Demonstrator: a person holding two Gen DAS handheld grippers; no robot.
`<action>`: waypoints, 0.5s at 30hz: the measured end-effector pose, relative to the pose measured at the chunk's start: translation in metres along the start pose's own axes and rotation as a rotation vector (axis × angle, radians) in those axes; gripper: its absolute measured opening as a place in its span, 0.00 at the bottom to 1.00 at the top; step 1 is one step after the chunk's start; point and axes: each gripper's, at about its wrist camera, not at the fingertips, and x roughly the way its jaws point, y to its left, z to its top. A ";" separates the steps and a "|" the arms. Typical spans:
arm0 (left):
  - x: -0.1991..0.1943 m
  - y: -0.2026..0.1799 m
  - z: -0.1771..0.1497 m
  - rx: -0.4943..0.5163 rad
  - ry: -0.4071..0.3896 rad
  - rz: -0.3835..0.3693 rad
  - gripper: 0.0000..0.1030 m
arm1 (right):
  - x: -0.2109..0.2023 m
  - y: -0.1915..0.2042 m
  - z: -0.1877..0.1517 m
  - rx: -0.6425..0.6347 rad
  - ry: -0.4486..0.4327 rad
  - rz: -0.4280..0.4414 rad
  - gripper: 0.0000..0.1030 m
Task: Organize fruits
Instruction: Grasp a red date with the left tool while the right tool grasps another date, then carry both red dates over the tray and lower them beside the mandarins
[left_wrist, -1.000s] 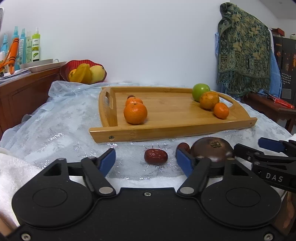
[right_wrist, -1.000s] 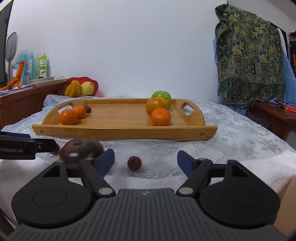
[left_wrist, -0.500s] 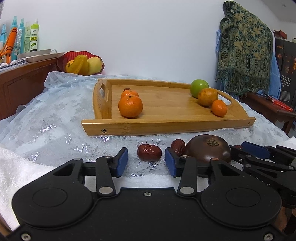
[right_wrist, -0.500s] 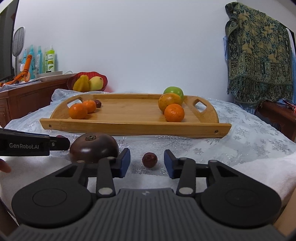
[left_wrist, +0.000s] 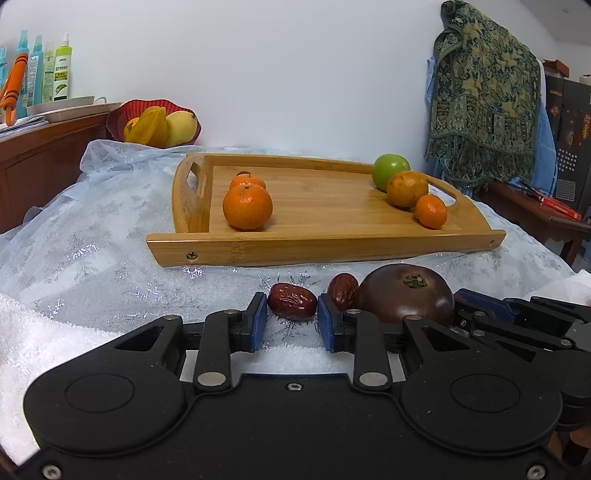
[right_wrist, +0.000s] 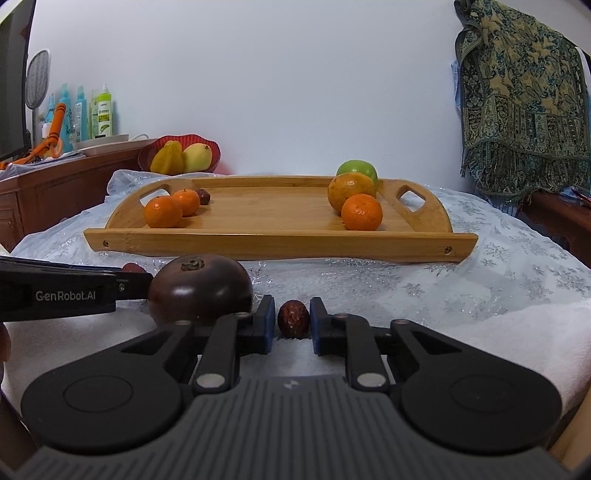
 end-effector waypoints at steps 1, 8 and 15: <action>0.000 0.000 0.000 0.001 -0.001 0.001 0.27 | 0.000 0.000 0.000 0.002 -0.001 -0.001 0.21; -0.003 -0.001 0.002 -0.004 -0.027 0.013 0.27 | -0.003 -0.001 0.004 0.007 -0.023 -0.008 0.21; -0.001 -0.003 0.022 -0.001 -0.079 0.012 0.26 | 0.001 -0.017 0.025 0.053 -0.053 -0.030 0.21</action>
